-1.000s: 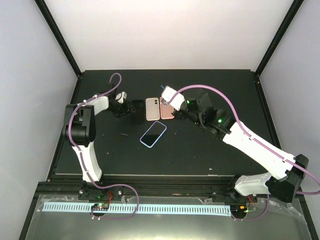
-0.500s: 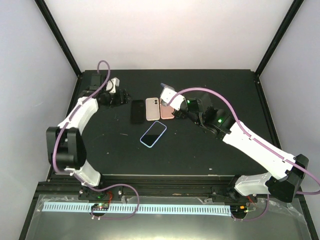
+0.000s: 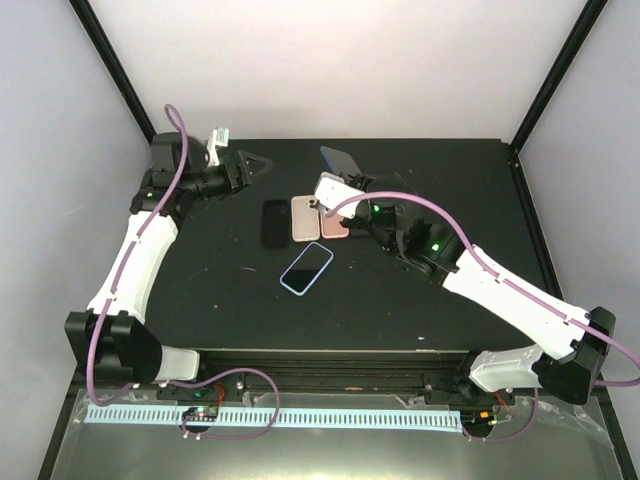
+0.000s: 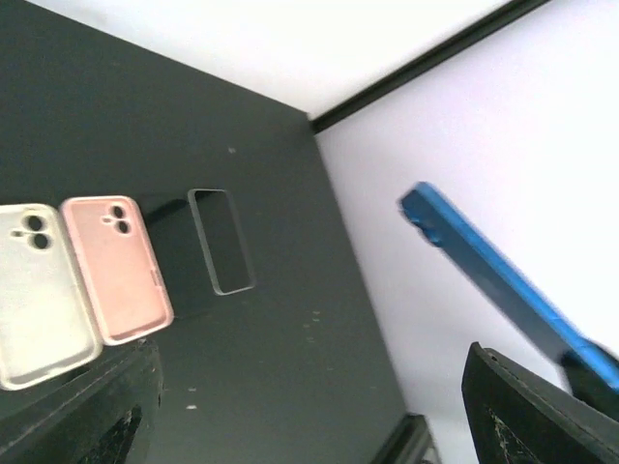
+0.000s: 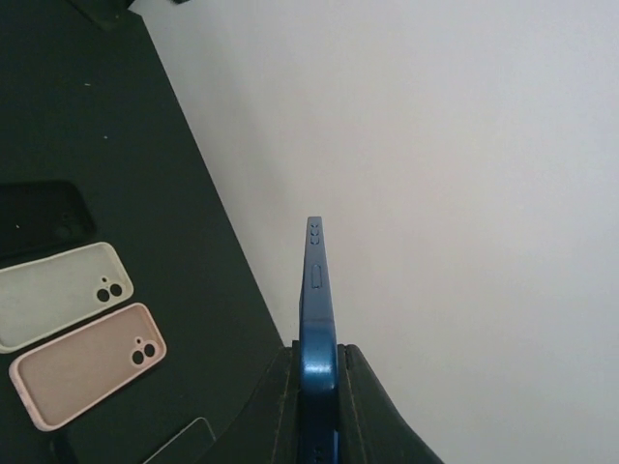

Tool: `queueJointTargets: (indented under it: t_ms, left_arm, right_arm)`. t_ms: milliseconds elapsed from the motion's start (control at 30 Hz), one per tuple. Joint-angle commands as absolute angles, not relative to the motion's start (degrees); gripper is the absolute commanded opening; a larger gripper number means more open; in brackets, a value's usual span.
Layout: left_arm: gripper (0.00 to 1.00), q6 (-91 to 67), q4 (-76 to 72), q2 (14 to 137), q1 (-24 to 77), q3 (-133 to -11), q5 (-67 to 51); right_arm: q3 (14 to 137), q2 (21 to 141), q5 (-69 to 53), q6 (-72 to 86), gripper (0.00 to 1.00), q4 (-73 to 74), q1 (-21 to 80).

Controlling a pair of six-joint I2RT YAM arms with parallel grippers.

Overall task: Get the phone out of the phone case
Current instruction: Place the phone at the center of the board.

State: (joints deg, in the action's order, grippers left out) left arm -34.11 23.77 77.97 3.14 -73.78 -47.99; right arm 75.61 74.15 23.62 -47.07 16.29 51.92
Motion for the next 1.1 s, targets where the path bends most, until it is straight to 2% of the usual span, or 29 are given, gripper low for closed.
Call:
queueJointTargets:
  t_ms: [0, 167, 733, 1067]
  left_arm:
    - [0.86, -45.4, 16.6, 74.2, 4.7, -73.6, -56.2]
    - [0.87, -52.0, 9.9, 70.3, 6.3, -69.1, -58.6]
    - [0.88, -55.2, 7.1, 69.0, 9.8, -64.6, -57.8]
    - [0.67, -59.2, 3.6, 69.3, 10.8, -61.6, -57.8]
  right_arm:
    - [73.9, 72.2, 29.8, -52.4, 0.01, 7.7, 54.2]
    - [71.9, 72.3, 32.5, -55.1, 0.01, 5.6, 57.5]
    - [64.6, 79.0, 41.5, -75.5, 0.01, -16.2, 68.9]
    - [63.5, 81.2, 43.2, -81.3, 0.01, -23.5, 71.2]
